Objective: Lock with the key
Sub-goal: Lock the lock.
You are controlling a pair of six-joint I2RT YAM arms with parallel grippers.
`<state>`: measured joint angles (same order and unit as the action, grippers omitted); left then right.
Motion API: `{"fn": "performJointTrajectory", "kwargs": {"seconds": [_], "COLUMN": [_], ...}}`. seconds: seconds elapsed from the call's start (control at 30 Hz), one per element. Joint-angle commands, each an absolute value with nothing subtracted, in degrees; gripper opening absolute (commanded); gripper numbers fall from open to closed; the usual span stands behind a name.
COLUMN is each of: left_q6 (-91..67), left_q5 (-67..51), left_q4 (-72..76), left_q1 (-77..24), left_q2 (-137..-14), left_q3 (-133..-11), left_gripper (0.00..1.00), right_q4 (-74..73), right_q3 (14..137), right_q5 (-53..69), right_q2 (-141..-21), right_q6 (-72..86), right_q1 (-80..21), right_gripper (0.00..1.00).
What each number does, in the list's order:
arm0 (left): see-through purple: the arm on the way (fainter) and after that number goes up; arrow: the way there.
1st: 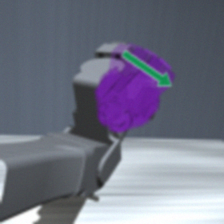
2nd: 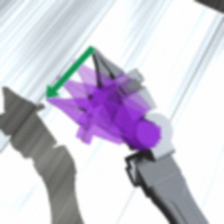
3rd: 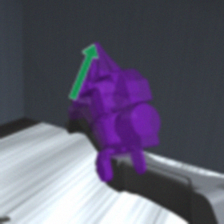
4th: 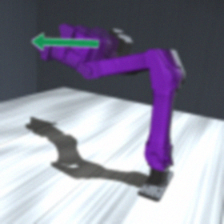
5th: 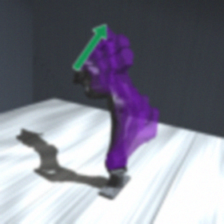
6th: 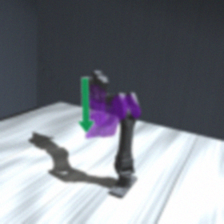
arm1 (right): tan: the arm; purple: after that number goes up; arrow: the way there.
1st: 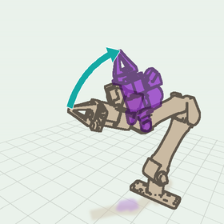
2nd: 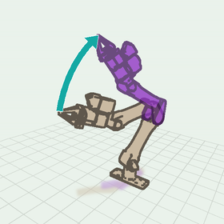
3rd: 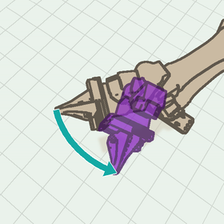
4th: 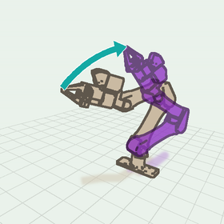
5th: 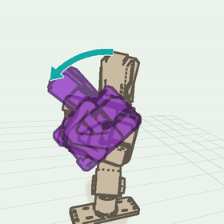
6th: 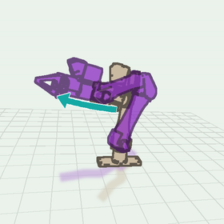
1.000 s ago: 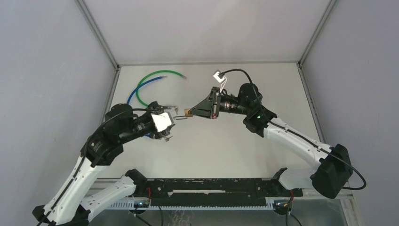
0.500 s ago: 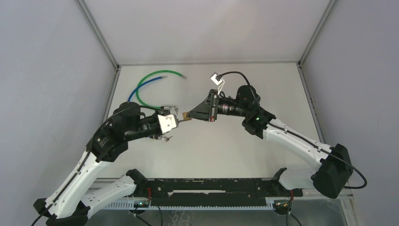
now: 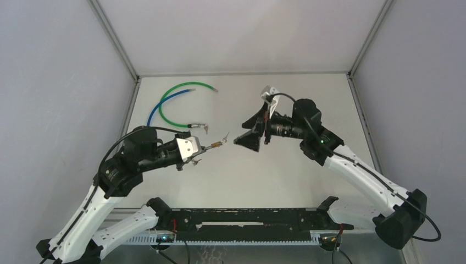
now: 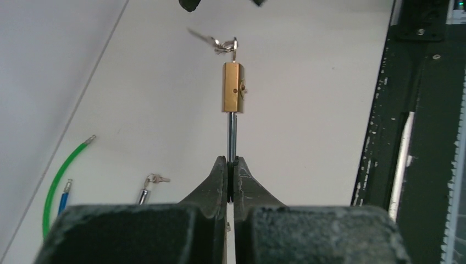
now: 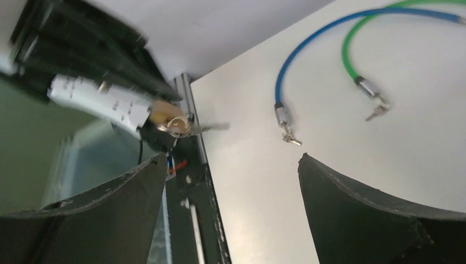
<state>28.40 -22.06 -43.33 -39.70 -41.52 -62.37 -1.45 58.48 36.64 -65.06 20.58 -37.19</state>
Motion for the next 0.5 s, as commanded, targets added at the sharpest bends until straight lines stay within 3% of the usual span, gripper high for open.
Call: {"fn": "performJointTrajectory", "kwargs": {"seconds": [0.0,0.13,0.47], "left_q6": [24.8,23.7,25.3], "left_q5": [-27.3,-29.7,-28.2], "left_q4": [-42.9,-44.4,-46.6], "left_q1": [-39.8,-39.9,-40.4], "left_q2": [-40.9,-41.4,-43.3], "left_q3": [-61.1,-61.5,-63.1], "left_gripper": [0.0,0.0,0.0], "right_q4": [-6.2,-1.8,3.0], "right_q3": [58.7,58.7,59.6], "right_q5": [41.5,47.2,47.7], "right_q2": [-62.4,-65.0,-69.2], "right_q6": [0.3,-1.3,-6.8], "right_q1": [-43.0,-44.8,-49.1], "right_gripper": [0.96,0.91,0.79]}}
